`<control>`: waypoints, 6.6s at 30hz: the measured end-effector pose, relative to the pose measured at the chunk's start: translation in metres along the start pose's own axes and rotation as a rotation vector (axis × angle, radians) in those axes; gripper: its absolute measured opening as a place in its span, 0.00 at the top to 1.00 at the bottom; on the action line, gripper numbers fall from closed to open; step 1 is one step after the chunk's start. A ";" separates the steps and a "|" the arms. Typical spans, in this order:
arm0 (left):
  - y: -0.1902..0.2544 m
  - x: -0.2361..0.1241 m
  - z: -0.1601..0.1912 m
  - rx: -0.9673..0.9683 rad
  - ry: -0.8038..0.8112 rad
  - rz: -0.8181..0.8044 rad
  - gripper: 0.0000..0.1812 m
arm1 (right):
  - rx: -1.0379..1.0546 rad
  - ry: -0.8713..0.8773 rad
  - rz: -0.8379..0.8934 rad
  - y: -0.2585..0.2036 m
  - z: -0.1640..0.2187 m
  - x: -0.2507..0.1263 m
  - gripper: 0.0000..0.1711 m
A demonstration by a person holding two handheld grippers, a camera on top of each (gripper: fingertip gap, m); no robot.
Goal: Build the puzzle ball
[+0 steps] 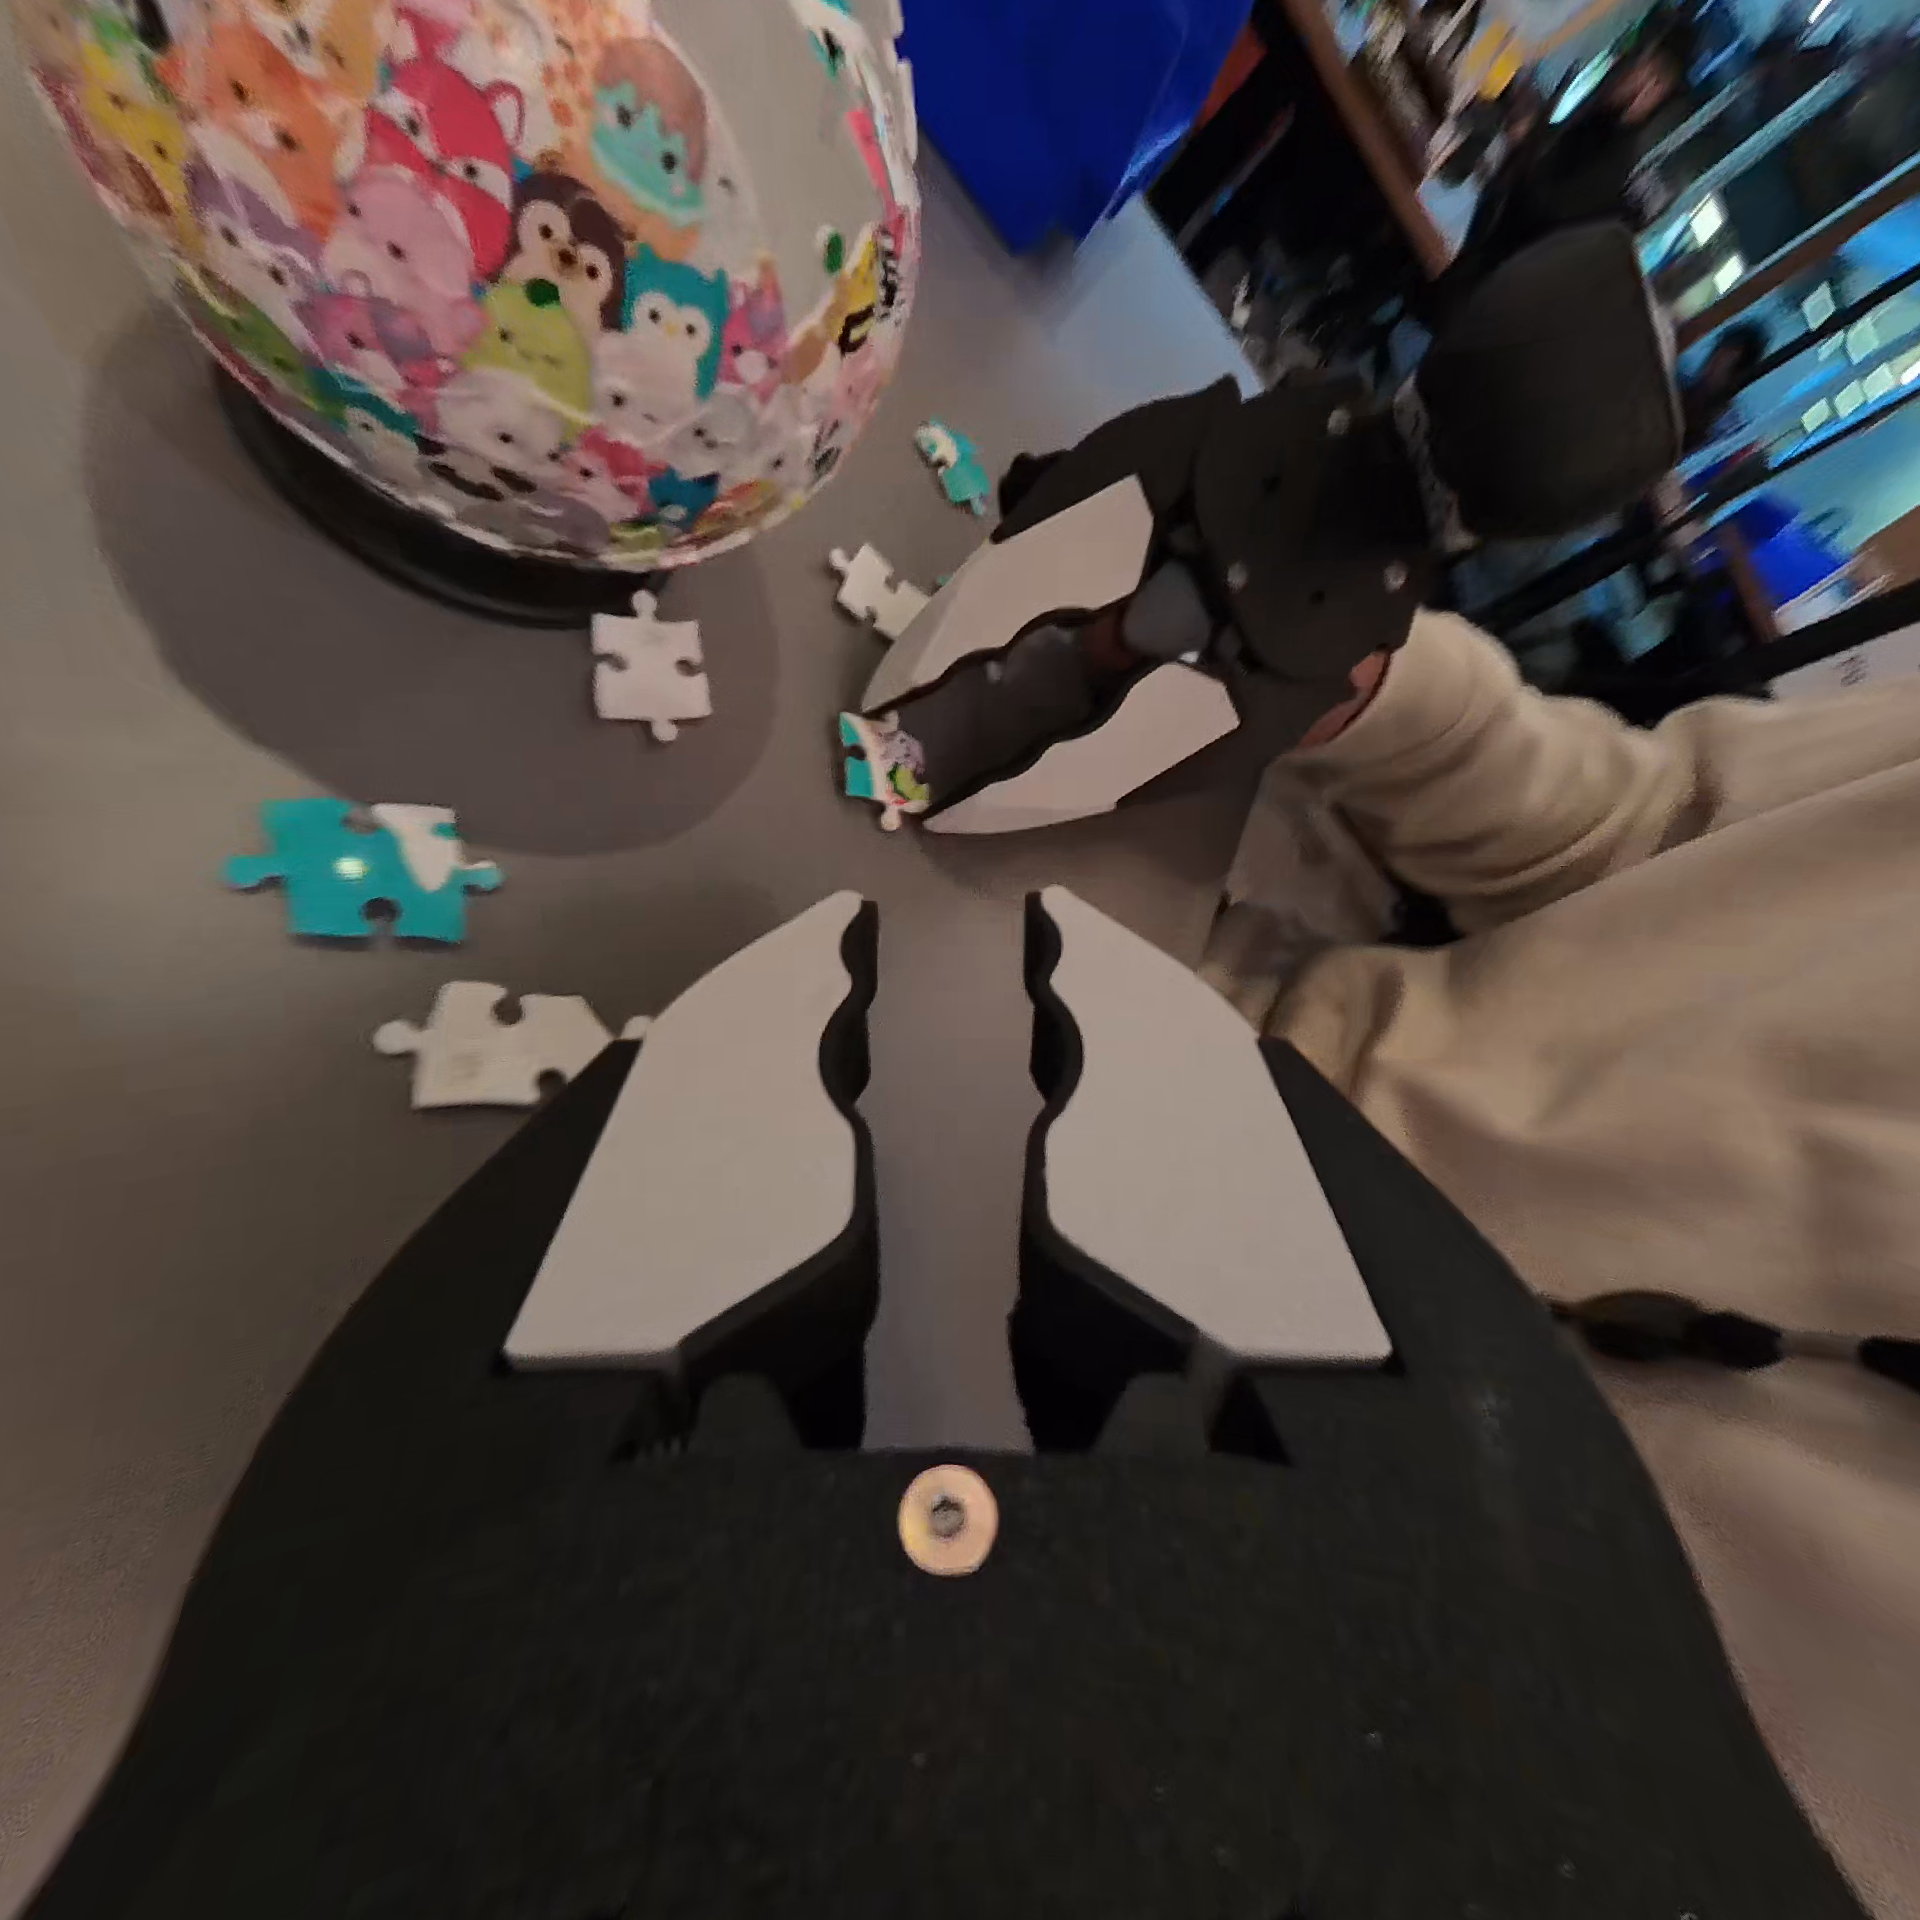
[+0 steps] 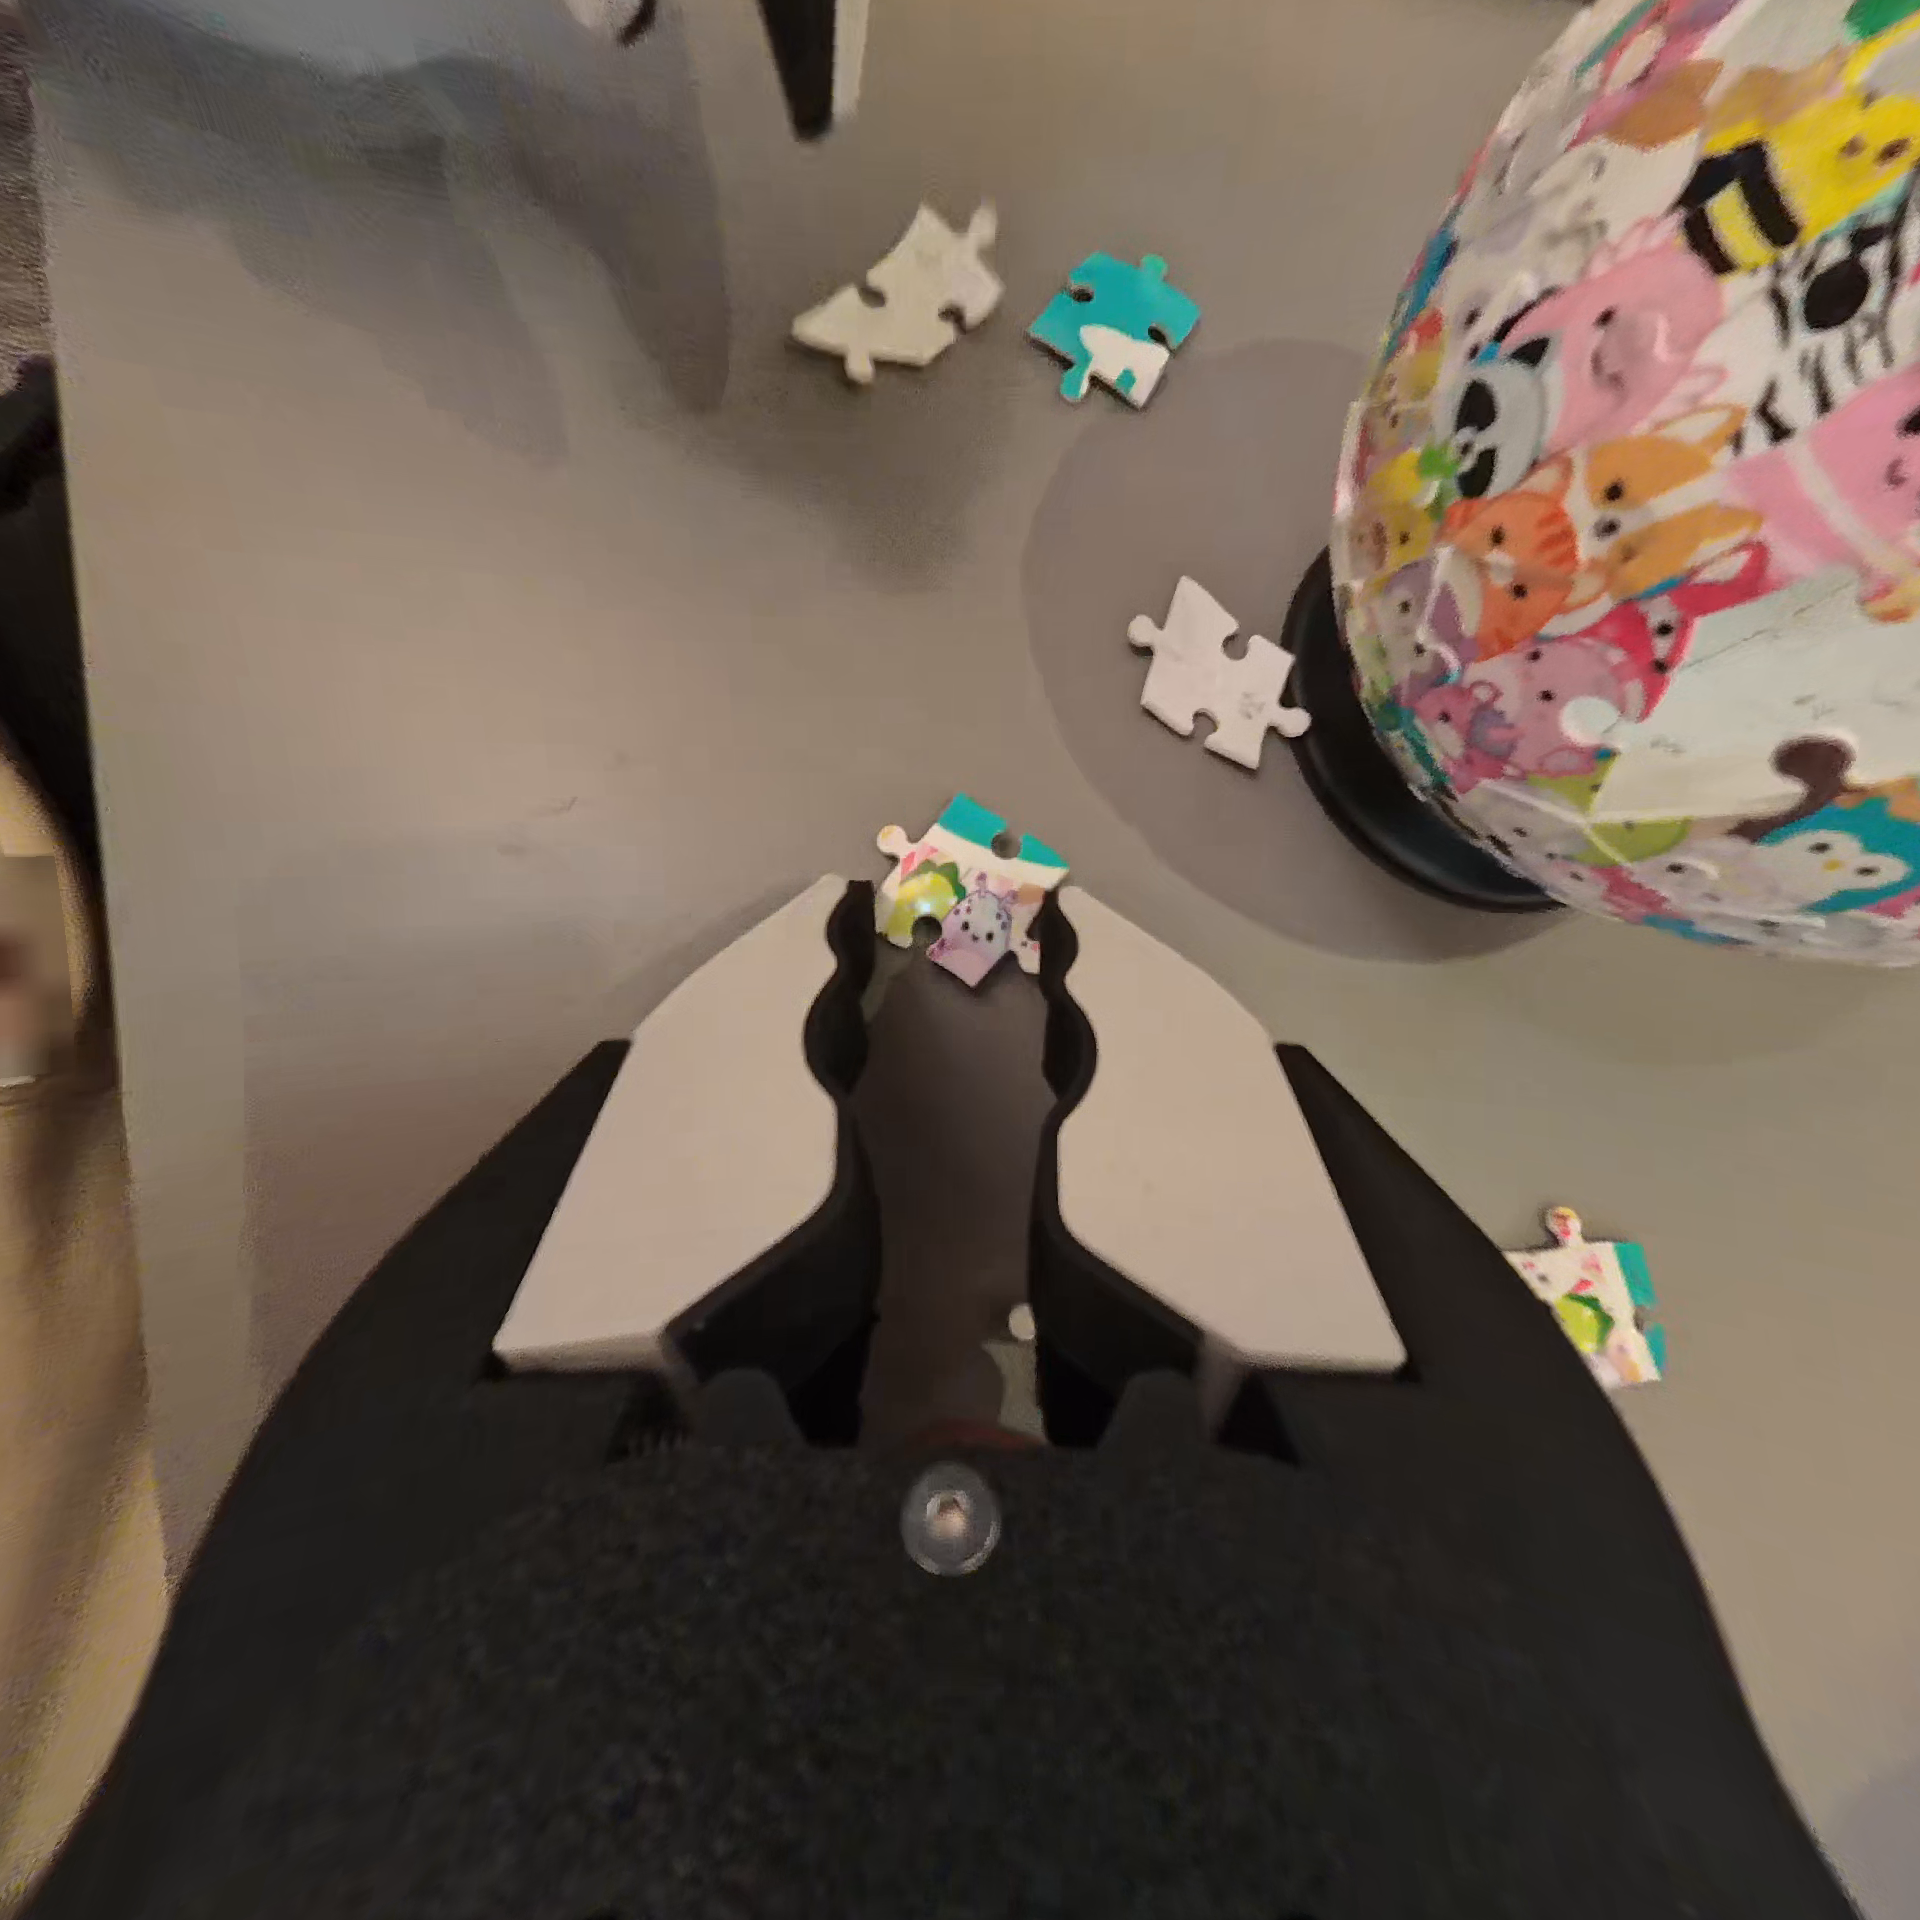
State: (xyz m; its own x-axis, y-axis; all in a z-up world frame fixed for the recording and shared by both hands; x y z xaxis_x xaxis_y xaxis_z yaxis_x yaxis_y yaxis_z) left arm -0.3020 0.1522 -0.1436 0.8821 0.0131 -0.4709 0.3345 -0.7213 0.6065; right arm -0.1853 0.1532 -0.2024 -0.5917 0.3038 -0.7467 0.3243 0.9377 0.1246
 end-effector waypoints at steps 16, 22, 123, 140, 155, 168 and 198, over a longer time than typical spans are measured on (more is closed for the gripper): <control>-0.002 -0.056 0.044 0.021 0.231 -0.201 0.89 | 0.074 0.196 0.187 0.006 -0.024 -0.047 1.00; 0.022 -0.093 0.045 0.047 0.440 -0.146 0.87 | 0.002 0.319 -0.395 -0.111 -0.064 -0.050 0.96; 0.009 -0.216 0.172 -0.018 0.386 -0.639 0.84 | 0.848 -0.204 -0.534 -0.126 0.311 0.433 0.84; 0.102 -0.075 0.212 0.047 -0.148 0.136 0.85 | 1.194 0.740 -1.866 -0.267 -0.023 0.064 0.85; 0.192 -0.048 0.189 0.210 -0.139 0.535 0.93 | 0.942 0.886 -1.931 -0.290 -0.078 -0.051 0.85; 0.191 -0.025 0.149 0.276 -0.289 0.626 0.99 | 0.981 1.064 -1.868 -0.263 -0.066 -0.074 0.85; -0.026 -0.035 0.051 -0.005 -0.245 0.264 0.99 | 0.310 0.554 -0.157 0.042 -0.063 -0.085 0.83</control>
State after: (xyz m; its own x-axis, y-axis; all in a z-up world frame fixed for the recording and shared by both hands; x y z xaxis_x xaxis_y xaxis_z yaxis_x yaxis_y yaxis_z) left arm -0.3586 0.1355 -0.1755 0.8325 -0.3401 -0.4374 0.1081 -0.6746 0.7302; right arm -0.1678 0.1775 -0.0919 -0.9151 0.2871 -0.2832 0.3522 0.9110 -0.2145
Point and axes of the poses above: each gripper's, where its closed fingertips meet, x out along the fingers, z out of its underside, y = z × x across the jaws, the point moved 3 cm from there along -x, back along the fingers, and after that the axes turned 1 degree about -y, right-handed, at the moved point
